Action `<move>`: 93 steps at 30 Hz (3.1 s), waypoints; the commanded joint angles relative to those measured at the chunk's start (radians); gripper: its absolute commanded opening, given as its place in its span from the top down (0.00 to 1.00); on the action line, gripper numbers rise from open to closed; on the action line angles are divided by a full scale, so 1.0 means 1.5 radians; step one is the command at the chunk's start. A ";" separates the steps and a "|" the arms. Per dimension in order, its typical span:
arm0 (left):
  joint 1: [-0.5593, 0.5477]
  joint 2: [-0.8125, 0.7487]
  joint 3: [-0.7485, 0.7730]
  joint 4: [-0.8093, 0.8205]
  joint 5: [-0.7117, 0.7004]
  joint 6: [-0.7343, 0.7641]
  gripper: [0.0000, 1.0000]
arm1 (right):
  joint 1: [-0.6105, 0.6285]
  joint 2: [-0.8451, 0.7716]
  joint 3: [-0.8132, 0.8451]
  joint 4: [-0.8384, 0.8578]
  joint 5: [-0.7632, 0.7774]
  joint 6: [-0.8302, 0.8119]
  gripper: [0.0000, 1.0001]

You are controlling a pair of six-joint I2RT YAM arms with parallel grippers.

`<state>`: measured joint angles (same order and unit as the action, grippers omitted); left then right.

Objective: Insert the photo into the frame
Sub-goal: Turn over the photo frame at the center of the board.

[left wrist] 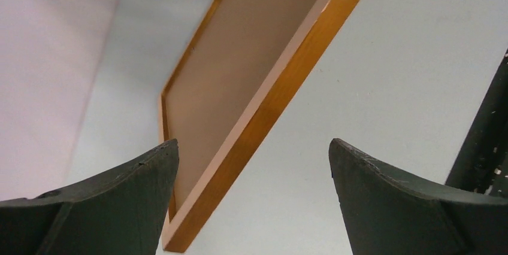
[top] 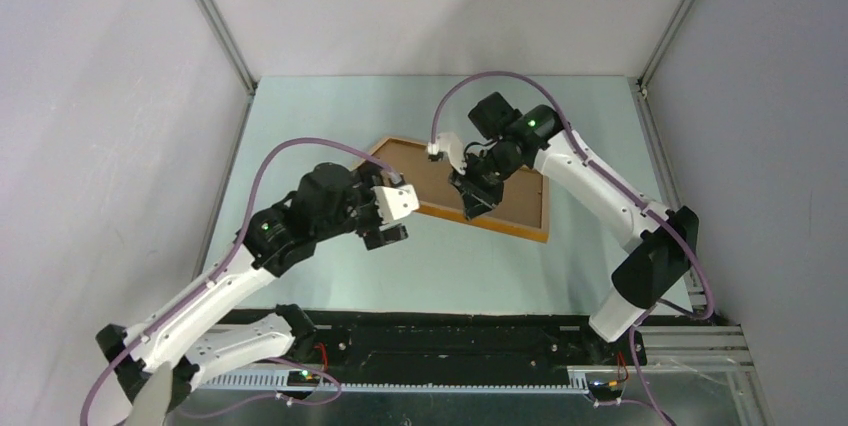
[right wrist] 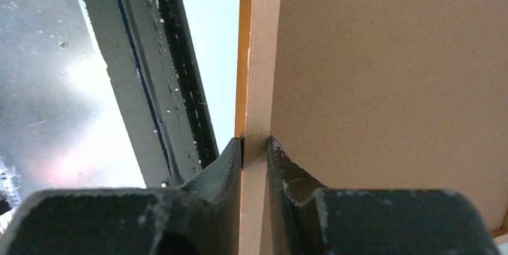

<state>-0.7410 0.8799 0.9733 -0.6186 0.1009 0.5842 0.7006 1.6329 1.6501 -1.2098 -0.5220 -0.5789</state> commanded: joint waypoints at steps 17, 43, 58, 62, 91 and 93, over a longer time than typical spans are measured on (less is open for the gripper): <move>-0.136 0.260 0.161 0.012 -0.131 0.137 0.02 | -0.123 0.046 0.150 -0.181 -0.205 -0.075 1.00; -0.141 0.271 0.133 0.000 -0.254 0.167 0.45 | -0.174 0.020 0.168 -0.211 -0.192 -0.093 1.00; -0.141 0.266 0.174 -0.087 -0.236 0.150 0.79 | -0.178 0.008 0.182 -0.183 -0.146 -0.061 0.97; -0.141 0.271 0.192 -0.118 -0.229 0.142 0.98 | -0.179 -0.015 0.182 -0.153 -0.119 -0.038 0.88; -0.140 0.245 0.299 -0.245 -0.263 0.139 1.00 | -0.020 -0.332 -0.094 0.103 0.173 0.006 0.22; -0.140 0.248 0.311 -0.255 -0.263 0.139 1.00 | 0.018 -0.344 -0.119 0.117 0.220 0.000 0.21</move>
<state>-0.9550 1.2949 1.3617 -0.9890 -0.2756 0.8124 0.6369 1.1500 1.5345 -1.1057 -0.3725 -0.5537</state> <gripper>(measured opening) 0.307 0.784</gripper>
